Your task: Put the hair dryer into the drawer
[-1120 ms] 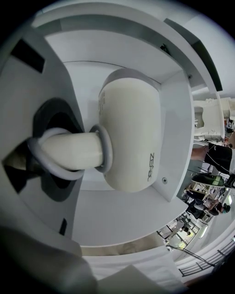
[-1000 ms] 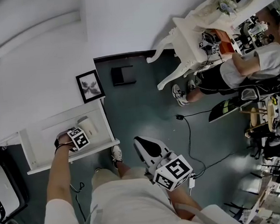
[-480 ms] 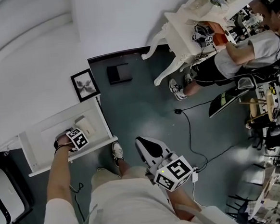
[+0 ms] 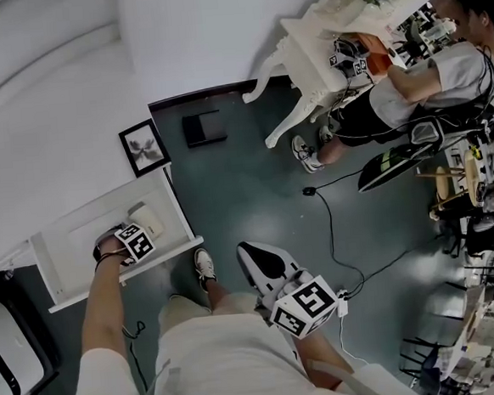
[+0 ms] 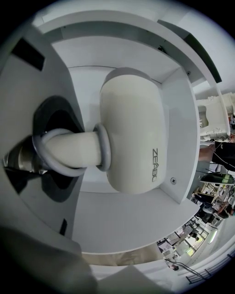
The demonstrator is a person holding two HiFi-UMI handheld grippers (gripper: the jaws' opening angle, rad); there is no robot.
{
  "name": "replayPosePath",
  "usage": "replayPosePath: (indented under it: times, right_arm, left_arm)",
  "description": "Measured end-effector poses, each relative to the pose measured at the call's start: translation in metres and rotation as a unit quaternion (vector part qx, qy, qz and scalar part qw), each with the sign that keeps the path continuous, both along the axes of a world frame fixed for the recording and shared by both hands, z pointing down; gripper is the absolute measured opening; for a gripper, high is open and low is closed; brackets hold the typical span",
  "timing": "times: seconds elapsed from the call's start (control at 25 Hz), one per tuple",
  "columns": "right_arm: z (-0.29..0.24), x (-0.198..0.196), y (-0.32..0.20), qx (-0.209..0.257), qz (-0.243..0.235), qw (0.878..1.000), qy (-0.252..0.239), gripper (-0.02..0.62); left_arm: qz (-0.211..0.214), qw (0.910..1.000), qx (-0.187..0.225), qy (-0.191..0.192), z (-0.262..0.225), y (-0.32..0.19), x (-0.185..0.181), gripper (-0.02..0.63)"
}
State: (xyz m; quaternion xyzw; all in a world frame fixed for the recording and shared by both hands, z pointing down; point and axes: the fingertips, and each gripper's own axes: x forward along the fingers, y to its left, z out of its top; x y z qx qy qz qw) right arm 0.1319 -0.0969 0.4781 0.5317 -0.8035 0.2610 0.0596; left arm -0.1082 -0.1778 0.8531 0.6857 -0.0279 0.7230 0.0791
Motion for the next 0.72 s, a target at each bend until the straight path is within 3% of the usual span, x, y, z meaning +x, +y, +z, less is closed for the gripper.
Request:
replayPosePath:
  times: [0.4, 0.56, 0.72]
  right_arm:
    - [-0.003, -0.001, 0.024, 0.005, 0.015, 1.0, 0.006, 0.009]
    - [-0.004, -0.002, 0.034, 0.011, 0.02, 1.0, 0.004, 0.009]
    - [-0.012, -0.007, 0.038, 0.021, 0.015, 1.0, -0.002, 0.009]
  left_arm:
    - [0.002, 0.9997, 0.025, -0.002, -0.004, -0.008, -0.004, 0.192]
    - [-0.031, 0.9982, 0.043, 0.027, -0.016, -0.011, 0.0, 0.275]
    - [-0.081, 0.9918, 0.061, 0.078, -0.041, -0.012, 0.008, 0.299]
